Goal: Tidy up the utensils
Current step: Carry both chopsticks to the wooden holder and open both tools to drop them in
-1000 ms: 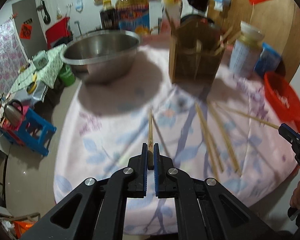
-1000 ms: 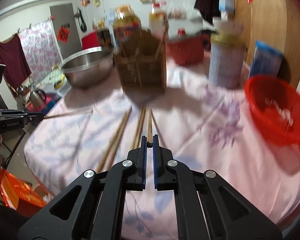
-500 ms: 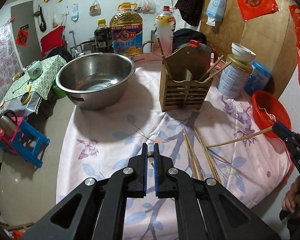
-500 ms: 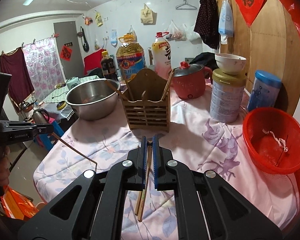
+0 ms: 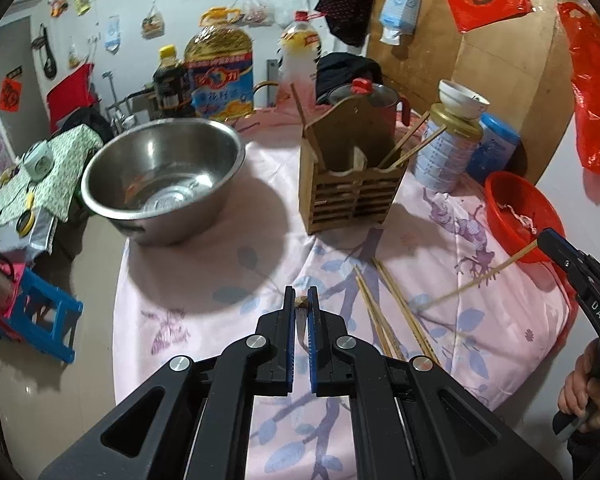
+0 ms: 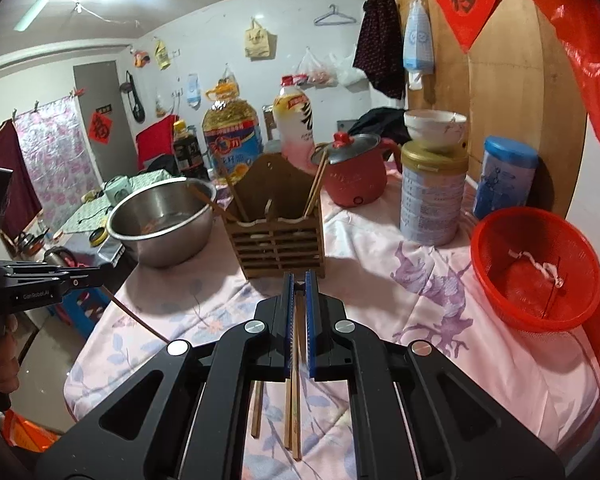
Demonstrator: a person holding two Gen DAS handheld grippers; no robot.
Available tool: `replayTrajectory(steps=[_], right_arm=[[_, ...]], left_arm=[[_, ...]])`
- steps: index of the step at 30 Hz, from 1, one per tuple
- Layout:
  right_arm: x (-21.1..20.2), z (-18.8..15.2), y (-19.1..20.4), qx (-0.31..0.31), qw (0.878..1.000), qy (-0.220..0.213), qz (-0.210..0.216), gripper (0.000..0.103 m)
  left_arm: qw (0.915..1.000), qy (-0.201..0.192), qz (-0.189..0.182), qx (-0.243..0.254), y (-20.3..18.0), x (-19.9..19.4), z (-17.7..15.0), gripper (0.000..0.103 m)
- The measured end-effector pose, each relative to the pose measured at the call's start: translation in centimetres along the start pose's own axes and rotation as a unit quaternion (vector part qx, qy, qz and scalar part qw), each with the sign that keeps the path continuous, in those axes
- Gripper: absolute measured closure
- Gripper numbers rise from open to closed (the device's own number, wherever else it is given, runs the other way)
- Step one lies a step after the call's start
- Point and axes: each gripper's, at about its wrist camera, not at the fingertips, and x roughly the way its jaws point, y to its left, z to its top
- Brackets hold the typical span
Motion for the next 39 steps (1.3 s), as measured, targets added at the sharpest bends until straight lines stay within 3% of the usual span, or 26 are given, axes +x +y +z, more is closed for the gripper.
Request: replayTrajectory(steps=[9, 18, 25, 35, 37, 39], right_arm=[[1.4, 3.3, -0.4, -0.025, 0.999, -0.018, 0.027, 0.096], [3.8, 11.6, -1.8, -0.030, 0.993, -0.069, 0.089, 0.096], [6.7, 16.8, -1.8, -0.029, 0.987, -0.107, 0.117, 0.096], [13.2, 17.6, -0.8, -0.041, 0.987, -0.081, 0.131, 0.096], [14.4, 17.2, -0.7, -0.041, 0.988, -0.068, 0.129, 0.092], [15.6, 16.5, -0.8, -0.037, 0.990, -0.045, 0.125, 0.088]], left_arm=[[0.9995, -0.024, -0.017, -0.009, -1.4, 0.3, 4.3, 0.097], [0.9964, -0.082, -0.019, -0.014, -3.4, -1.4, 12.5, 0.097], [0.9930, -0.117, 0.006, -0.012, -4.2, -0.7, 17.6, 0.097], [0.9970, -0.072, 0.003, -0.029, -3.1, 5.2, 18.8, 0.097], [0.9976, -0.062, -0.003, -0.032, -2.7, 6.5, 18.7, 0.097], [0.9981, -0.048, 0.000, -0.039, -2.3, 7.8, 18.6, 0.089]])
